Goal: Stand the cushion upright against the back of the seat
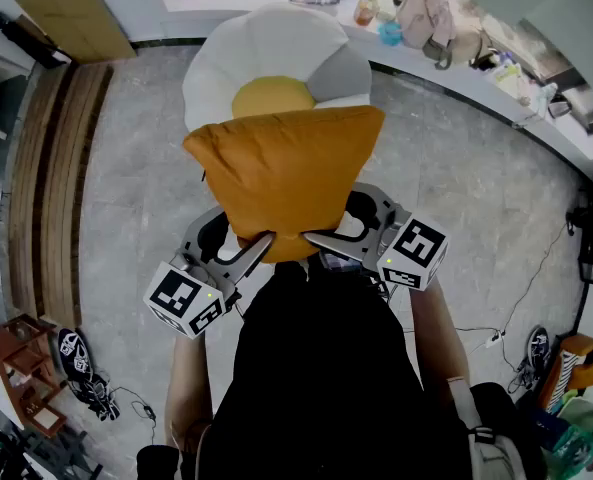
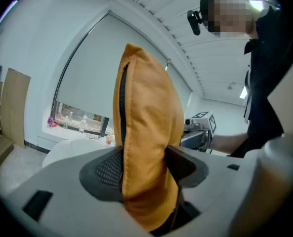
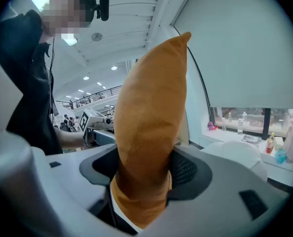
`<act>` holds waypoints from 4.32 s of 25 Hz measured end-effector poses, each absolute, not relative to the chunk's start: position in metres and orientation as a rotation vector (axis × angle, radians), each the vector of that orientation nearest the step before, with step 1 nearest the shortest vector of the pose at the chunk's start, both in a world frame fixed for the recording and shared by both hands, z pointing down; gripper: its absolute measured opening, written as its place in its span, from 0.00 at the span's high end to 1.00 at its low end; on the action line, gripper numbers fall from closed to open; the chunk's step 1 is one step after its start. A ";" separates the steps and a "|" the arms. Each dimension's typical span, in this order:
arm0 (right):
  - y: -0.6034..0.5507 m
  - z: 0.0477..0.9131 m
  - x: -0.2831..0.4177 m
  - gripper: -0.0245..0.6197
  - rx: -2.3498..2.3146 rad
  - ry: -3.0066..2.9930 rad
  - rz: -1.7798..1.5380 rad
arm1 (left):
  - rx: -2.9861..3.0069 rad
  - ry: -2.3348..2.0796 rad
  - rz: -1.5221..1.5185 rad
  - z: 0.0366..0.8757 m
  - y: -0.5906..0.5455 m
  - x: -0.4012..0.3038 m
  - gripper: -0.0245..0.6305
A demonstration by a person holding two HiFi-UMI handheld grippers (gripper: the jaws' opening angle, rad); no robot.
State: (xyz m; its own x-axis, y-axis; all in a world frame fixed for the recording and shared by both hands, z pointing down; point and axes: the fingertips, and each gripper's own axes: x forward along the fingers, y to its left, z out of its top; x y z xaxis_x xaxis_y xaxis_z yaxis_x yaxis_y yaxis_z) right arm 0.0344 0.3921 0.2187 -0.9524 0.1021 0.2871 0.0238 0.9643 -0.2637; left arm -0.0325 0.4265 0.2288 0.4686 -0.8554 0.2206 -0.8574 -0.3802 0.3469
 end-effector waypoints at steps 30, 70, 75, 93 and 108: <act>0.323 0.209 0.109 0.47 -0.085 -2.866 0.317 | 2.338 -1.460 0.071 0.219 0.356 0.043 0.52; 0.236 0.257 0.173 0.47 0.015 -2.771 0.495 | 2.270 -1.277 0.141 0.264 0.263 0.104 0.51; 0.221 0.258 0.144 0.47 0.021 -2.739 0.507 | 2.317 -1.247 0.178 0.263 0.245 0.074 0.51; 0.177 0.266 0.033 0.47 -0.040 -2.591 0.444 | 2.401 -1.193 0.225 0.264 0.195 -0.038 0.51; 0.128 0.260 0.027 0.47 -0.207 -2.623 0.465 | 2.345 -1.165 0.161 0.264 0.145 -0.049 0.51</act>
State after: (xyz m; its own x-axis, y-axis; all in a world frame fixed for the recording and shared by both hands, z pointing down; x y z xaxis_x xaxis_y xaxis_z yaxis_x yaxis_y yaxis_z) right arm 0.0267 0.1281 0.2597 -0.8802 0.2226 0.4192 0.0649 0.9314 -0.3583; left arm -0.0488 0.1451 0.2641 0.6243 -0.7115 0.3225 -0.7723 -0.5002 0.3916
